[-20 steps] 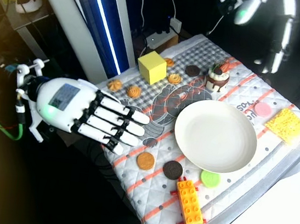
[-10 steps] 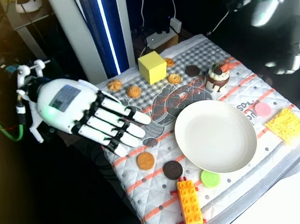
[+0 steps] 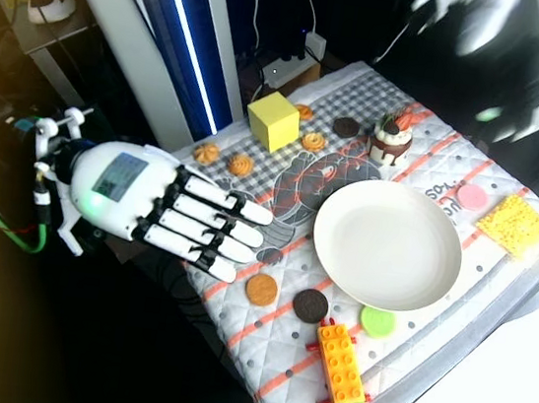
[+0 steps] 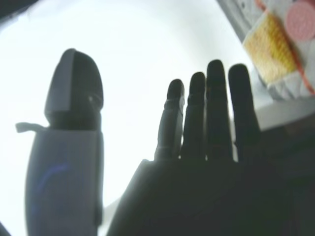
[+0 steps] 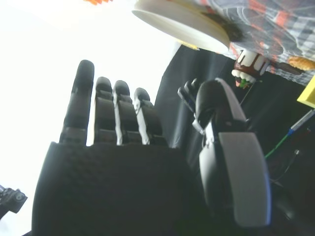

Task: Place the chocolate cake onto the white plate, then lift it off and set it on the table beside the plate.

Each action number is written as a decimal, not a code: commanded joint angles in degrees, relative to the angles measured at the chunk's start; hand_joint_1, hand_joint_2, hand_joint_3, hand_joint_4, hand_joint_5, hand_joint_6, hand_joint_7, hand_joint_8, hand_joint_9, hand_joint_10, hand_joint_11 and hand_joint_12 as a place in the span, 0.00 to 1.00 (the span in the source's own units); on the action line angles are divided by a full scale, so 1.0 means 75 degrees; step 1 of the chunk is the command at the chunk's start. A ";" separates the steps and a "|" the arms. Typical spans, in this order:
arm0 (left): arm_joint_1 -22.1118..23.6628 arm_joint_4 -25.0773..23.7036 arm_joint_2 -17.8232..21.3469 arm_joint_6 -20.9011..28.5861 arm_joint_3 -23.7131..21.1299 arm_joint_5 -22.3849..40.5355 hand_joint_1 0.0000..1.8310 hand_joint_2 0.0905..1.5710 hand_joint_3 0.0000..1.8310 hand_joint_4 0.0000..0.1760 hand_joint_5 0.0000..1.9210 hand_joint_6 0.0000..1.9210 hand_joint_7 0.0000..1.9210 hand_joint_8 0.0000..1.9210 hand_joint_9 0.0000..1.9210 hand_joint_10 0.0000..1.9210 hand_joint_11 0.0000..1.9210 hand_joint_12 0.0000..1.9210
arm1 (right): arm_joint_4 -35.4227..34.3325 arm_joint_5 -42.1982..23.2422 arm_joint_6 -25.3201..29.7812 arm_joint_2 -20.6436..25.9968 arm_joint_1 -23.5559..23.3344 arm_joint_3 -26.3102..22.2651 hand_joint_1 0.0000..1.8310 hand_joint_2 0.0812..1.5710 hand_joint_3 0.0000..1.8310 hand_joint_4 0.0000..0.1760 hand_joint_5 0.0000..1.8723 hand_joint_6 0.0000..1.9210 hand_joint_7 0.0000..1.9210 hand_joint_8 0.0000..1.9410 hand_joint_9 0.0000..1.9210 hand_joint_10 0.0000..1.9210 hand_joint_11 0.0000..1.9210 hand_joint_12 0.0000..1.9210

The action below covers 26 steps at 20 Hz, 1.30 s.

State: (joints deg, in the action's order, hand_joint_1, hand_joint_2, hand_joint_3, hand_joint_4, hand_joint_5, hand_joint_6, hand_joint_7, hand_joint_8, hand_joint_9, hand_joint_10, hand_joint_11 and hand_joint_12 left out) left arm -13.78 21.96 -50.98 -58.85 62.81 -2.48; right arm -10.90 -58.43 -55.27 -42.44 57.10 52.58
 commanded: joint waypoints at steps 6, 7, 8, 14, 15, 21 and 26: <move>-0.0084 0.0938 -0.0219 0.0080 0.0698 0.1603 0.35 0.73 0.00 0.13 0.12 0.01 0.13 0.00 0.05 0.31 0.00 0.90 | -0.0111 -0.0958 0.0034 0.0020 -0.0029 0.0036 0.21 0.82 0.00 0.07 0.00 0.00 0.00 0.00 0.00 0.00 0.00 0.40; -0.0093 0.0940 -0.0302 0.0080 0.0815 0.1629 0.35 0.73 0.00 0.15 0.11 0.01 0.11 0.00 0.01 0.34 0.00 0.89 | -0.0122 -0.0960 0.0034 0.0018 -0.0025 0.0035 0.21 0.82 0.00 0.05 0.00 0.00 0.00 0.00 0.00 0.00 0.00 0.40; -0.0121 0.0941 -0.0384 0.0080 0.0906 0.1754 0.36 0.74 0.00 0.11 0.11 0.01 0.10 0.00 0.00 0.33 0.00 0.90 | -0.0136 -0.0974 0.0034 0.0011 -0.0015 0.0034 0.22 0.82 0.00 0.02 0.00 0.00 0.00 0.00 0.00 0.00 0.00 0.36; -0.0571 -0.1532 -0.0402 0.0080 0.1352 0.2931 0.30 0.73 0.00 0.01 0.12 0.03 0.11 0.01 0.00 0.36 0.00 0.84 | -0.0157 -0.1022 0.0034 -0.0005 0.0003 0.0036 0.24 0.82 0.00 0.13 0.00 0.00 0.00 0.00 0.00 0.00 0.00 0.30; -0.0775 -0.2078 -0.0405 0.0080 0.1481 0.3314 0.32 0.72 0.00 0.00 0.13 0.04 0.13 0.02 0.00 0.40 0.00 0.89 | -0.0161 -0.1022 0.0034 -0.0014 0.0003 0.0039 0.25 0.83 0.00 0.07 0.00 0.00 0.00 0.00 0.00 0.00 0.00 0.30; -0.1583 -0.3487 -0.0256 0.0080 0.1655 0.5247 0.30 0.68 0.00 0.08 0.10 0.06 0.13 0.00 0.00 0.36 0.00 0.90 | -0.0182 -0.1044 0.0034 -0.0018 0.0032 0.0040 0.24 0.82 0.00 0.09 0.00 0.00 0.00 0.00 0.00 0.00 0.00 0.42; -0.2253 -0.4039 -0.0089 0.0080 0.1658 0.6688 0.28 0.70 0.00 0.00 0.07 0.05 0.08 0.00 0.00 0.27 0.00 1.00 | -0.0184 -0.1050 0.0067 -0.0018 0.0051 0.0039 0.27 0.83 0.00 0.09 0.00 0.00 0.00 0.00 0.00 0.00 0.00 0.21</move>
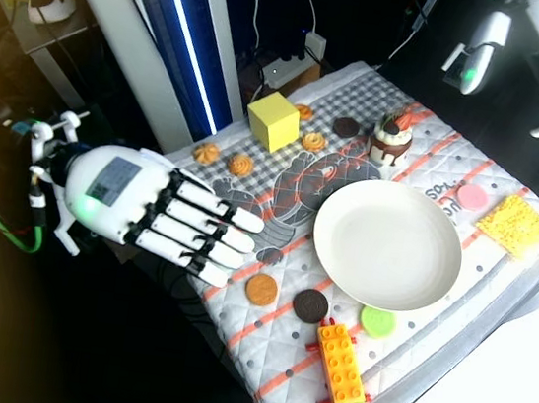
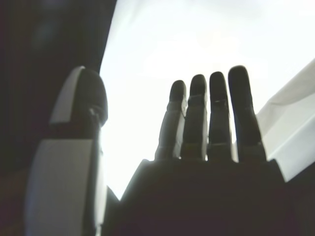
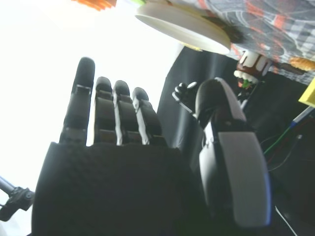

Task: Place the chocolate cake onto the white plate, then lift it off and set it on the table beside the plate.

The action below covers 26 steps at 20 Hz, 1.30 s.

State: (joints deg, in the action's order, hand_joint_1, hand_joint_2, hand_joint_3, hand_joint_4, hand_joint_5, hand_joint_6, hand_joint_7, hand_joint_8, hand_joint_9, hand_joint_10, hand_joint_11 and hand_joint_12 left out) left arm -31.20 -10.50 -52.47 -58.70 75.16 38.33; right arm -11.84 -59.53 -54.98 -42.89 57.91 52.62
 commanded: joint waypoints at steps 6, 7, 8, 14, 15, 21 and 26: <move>-0.0024 -0.1500 0.0791 0.0059 -0.0646 0.1367 0.38 0.67 0.00 0.00 0.11 0.06 0.11 0.01 0.00 0.35 0.00 0.85 | -0.0059 -0.0903 0.0048 0.0042 -0.0048 0.0034 0.22 0.84 0.00 0.07 0.00 0.00 0.00 0.00 0.00 0.00 0.00 0.32; 0.0046 -0.1943 0.0927 0.0059 -0.0785 0.1254 0.39 0.67 0.00 0.00 0.11 0.05 0.10 0.01 0.00 0.28 0.00 0.83 | -0.0060 -0.0903 0.0053 0.0042 -0.0039 0.0034 0.24 0.84 0.00 0.08 0.00 0.00 0.00 0.00 0.00 0.00 0.00 0.23; 0.0143 -0.2322 0.1048 0.0059 -0.0908 0.1146 0.43 0.66 0.00 0.00 0.10 0.04 0.11 0.01 0.00 0.26 0.00 0.82 | -0.0064 -0.0903 0.0057 0.0042 -0.0036 0.0034 0.25 0.83 0.00 0.00 0.00 0.00 0.00 0.00 0.00 0.00 0.00 0.18; 0.1421 -0.5154 0.1464 0.0059 -0.1354 0.0140 0.49 0.59 0.00 0.00 0.20 0.02 0.13 0.00 0.00 0.33 0.00 0.79 | -0.0092 -0.0903 0.0065 0.0042 0.0024 0.0035 0.23 0.82 0.00 0.11 0.00 0.00 0.00 0.00 0.00 0.00 0.00 0.22; 0.2083 -0.6338 0.1508 0.0059 -0.1402 -0.0122 0.50 0.59 0.00 0.00 0.20 0.02 0.14 0.00 0.01 0.34 0.00 0.79 | -0.0092 -0.0903 0.0065 0.0042 0.0037 0.0035 0.22 0.82 0.00 0.07 0.00 0.00 0.00 0.00 0.00 0.00 0.00 0.22; 0.2858 -0.8321 0.1567 0.0059 -0.1626 -0.0283 0.47 0.64 0.00 0.00 0.08 0.00 0.10 0.00 0.02 0.25 0.00 0.64 | -0.0092 -0.0903 0.0084 0.0042 0.0047 0.0050 0.20 0.81 0.00 0.10 0.00 0.00 0.00 0.00 0.01 0.00 0.00 0.27; 0.2731 -0.8399 0.1520 0.0059 -0.1624 -0.0468 0.38 0.68 0.00 0.00 0.02 0.00 0.04 0.00 0.06 0.08 0.00 0.52 | -0.0092 -0.0903 0.0086 0.0041 0.0053 0.0049 0.21 0.81 0.00 0.22 0.00 0.00 0.00 0.00 0.00 0.00 0.00 0.35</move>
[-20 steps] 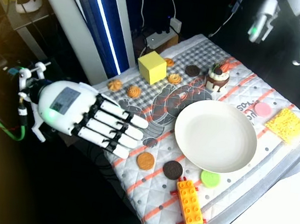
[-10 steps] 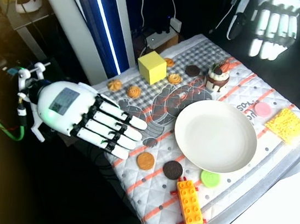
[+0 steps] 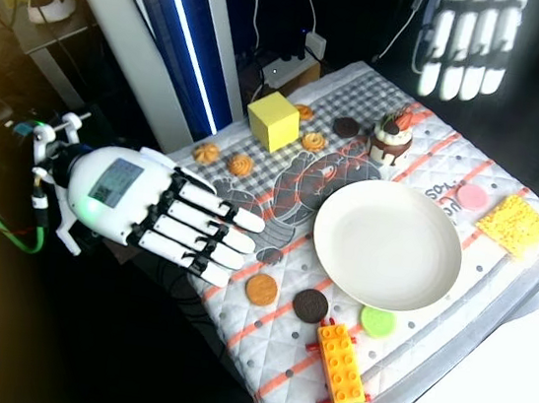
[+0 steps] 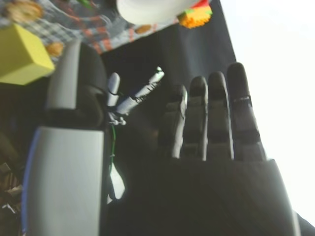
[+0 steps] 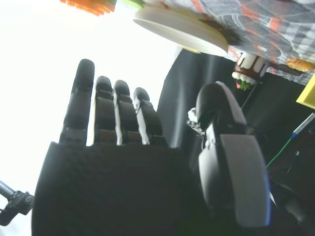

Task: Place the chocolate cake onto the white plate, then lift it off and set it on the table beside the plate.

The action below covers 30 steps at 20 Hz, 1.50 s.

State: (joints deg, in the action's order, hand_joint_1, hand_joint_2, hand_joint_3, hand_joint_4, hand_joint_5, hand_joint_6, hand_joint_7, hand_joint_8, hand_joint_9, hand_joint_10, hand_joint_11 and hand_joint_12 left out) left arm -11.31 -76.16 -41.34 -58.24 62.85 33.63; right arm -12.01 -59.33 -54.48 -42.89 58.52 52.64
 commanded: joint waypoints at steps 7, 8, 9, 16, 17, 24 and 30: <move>-0.0446 -0.0191 -0.0285 -0.0002 0.0177 -0.0043 0.31 0.67 0.00 0.00 0.00 0.00 0.04 0.00 0.05 0.03 0.00 0.43 | -0.0069 -0.0928 0.0052 0.0042 -0.0028 0.0046 0.20 0.80 0.00 0.25 0.00 0.00 0.00 0.00 0.00 0.00 0.00 0.34; -0.0611 -0.0144 -0.0416 -0.0002 0.0265 -0.0041 0.31 0.68 0.00 0.00 0.00 0.00 0.04 0.00 0.05 0.02 0.00 0.45 | -0.0069 -0.0927 0.0058 0.0042 -0.0027 0.0046 0.20 0.81 0.00 0.22 0.00 0.00 0.00 0.00 0.00 0.00 0.00 0.35; -0.0712 -0.0136 -0.0539 -0.0002 0.0347 -0.0053 0.33 0.70 0.00 0.00 0.00 0.00 0.03 0.00 0.04 0.01 0.00 0.53 | -0.0069 -0.0927 0.0059 0.0042 -0.0024 0.0046 0.19 0.80 0.00 0.21 0.00 0.00 0.00 0.00 0.01 0.00 0.00 0.42; -0.1154 -0.0561 -0.1120 -0.0002 0.0703 -0.0033 0.31 0.74 0.00 0.10 0.01 0.00 0.03 0.00 0.07 0.02 0.00 0.62 | -0.0069 -0.0925 0.0066 0.0042 -0.0017 0.0049 0.19 0.81 0.00 0.06 0.00 0.00 0.00 0.00 0.02 0.01 0.00 0.63; -0.1185 -0.0608 -0.1149 -0.0002 0.0727 -0.0027 0.30 0.74 0.00 0.06 0.01 0.00 0.04 0.00 0.08 0.02 0.00 0.66 | -0.0069 -0.0925 0.0069 0.0042 -0.0015 0.0049 0.20 0.81 0.00 0.04 0.00 0.00 0.00 0.00 0.02 0.01 0.00 0.54; -0.1375 -0.0715 -0.1337 -0.0002 0.0831 -0.0010 0.30 0.79 0.00 0.00 0.01 0.00 0.02 0.00 0.07 0.02 0.00 0.56 | -0.0075 -0.0923 0.0075 0.0042 0.0003 0.0050 0.22 0.79 0.00 0.00 0.00 0.00 0.00 0.00 0.02 0.01 0.00 0.46; -0.1680 -0.0693 -0.1641 -0.0002 0.0993 0.0107 0.36 0.80 0.00 0.09 0.03 0.00 0.04 0.00 0.04 0.02 0.00 0.41 | -0.0091 -0.0924 0.0075 0.0041 0.0015 0.0054 0.21 0.80 0.00 0.03 0.00 0.00 0.00 0.00 0.02 0.00 0.00 0.55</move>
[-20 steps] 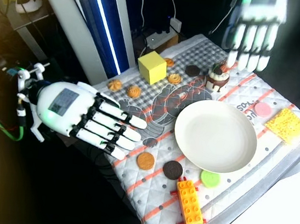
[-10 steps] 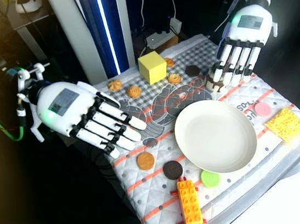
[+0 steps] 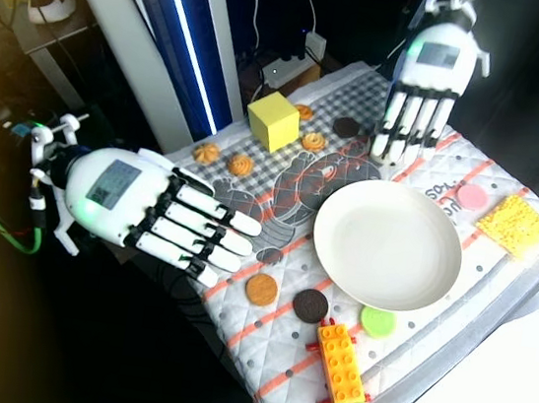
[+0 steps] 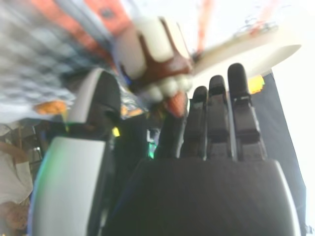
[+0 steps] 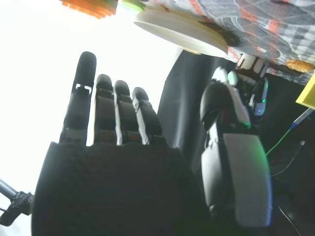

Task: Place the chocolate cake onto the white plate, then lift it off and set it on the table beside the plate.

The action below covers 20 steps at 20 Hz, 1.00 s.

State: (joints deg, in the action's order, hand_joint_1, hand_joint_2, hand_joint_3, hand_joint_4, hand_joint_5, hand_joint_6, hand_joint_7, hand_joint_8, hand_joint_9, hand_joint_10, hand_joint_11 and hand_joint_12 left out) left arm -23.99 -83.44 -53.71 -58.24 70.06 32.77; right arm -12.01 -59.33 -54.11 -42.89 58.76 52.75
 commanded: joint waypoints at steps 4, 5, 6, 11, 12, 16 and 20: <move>-0.0118 0.0364 -0.0200 -0.0002 0.0176 0.0243 0.39 0.80 0.00 0.17 0.05 0.01 0.06 0.02 0.00 0.32 0.00 0.85 | -0.0091 -0.0925 0.0026 0.0035 -0.0013 0.0044 0.23 0.80 0.00 0.11 0.00 0.00 0.00 0.00 0.01 0.00 0.00 0.48; -0.0140 0.0380 -0.0207 -0.0002 0.0182 0.0242 0.39 0.80 0.00 0.17 0.05 0.01 0.06 0.02 0.00 0.32 0.00 0.85 | -0.0091 -0.0925 0.0026 0.0033 -0.0013 0.0045 0.23 0.80 0.00 0.11 0.00 0.00 0.00 0.00 0.01 0.00 0.00 0.48; -0.0155 0.0393 -0.0210 -0.0002 0.0183 0.0237 0.43 0.83 0.00 0.00 0.09 0.07 0.01 0.30 0.00 0.58 0.00 0.95 | -0.0091 -0.0925 0.0026 0.0032 -0.0013 0.0045 0.23 0.80 0.00 0.07 0.00 0.00 0.00 0.00 0.00 0.00 0.00 0.43; -0.0150 0.0439 -0.0210 -0.0002 0.0184 0.0273 0.51 0.91 0.00 0.00 0.21 0.93 0.00 0.99 0.10 1.00 0.22 1.00 | -0.0092 -0.0925 0.0031 0.0032 0.0012 0.0047 0.22 0.80 0.00 0.10 0.00 0.00 0.00 0.00 0.02 0.01 0.00 0.48; -0.0138 0.0506 -0.0191 -0.0002 0.0184 0.0303 0.63 0.90 0.02 0.00 0.07 0.97 0.17 1.00 0.16 1.00 0.28 1.00 | -0.0095 -0.0925 0.0032 0.0032 0.0016 0.0047 0.23 0.80 0.00 0.08 0.00 0.00 0.00 0.00 0.01 0.00 0.00 0.47; 0.0059 0.0598 -0.0041 -0.0002 0.0085 0.0367 0.67 0.90 0.01 0.00 0.02 1.00 0.22 0.98 0.17 1.00 0.25 1.00 | -0.0110 -0.0926 0.0032 0.0032 0.0022 0.0050 0.22 0.79 0.00 0.00 0.00 0.00 0.00 0.00 0.02 0.01 0.00 0.45; 0.0376 0.0734 0.0179 -0.0002 -0.0052 0.0396 0.77 0.88 0.01 0.00 0.02 0.99 0.18 0.97 0.23 1.00 0.20 1.00 | -0.0117 -0.0927 0.0033 0.0034 0.0022 0.0050 0.21 0.80 0.00 0.05 0.00 0.00 0.00 0.00 0.02 0.01 0.00 0.46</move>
State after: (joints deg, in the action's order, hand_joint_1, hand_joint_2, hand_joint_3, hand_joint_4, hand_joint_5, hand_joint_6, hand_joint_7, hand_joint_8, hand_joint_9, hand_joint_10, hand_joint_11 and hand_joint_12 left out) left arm -21.45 -81.03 -52.66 -58.17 69.54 33.74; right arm -12.38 -59.27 -54.04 -42.89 59.18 52.82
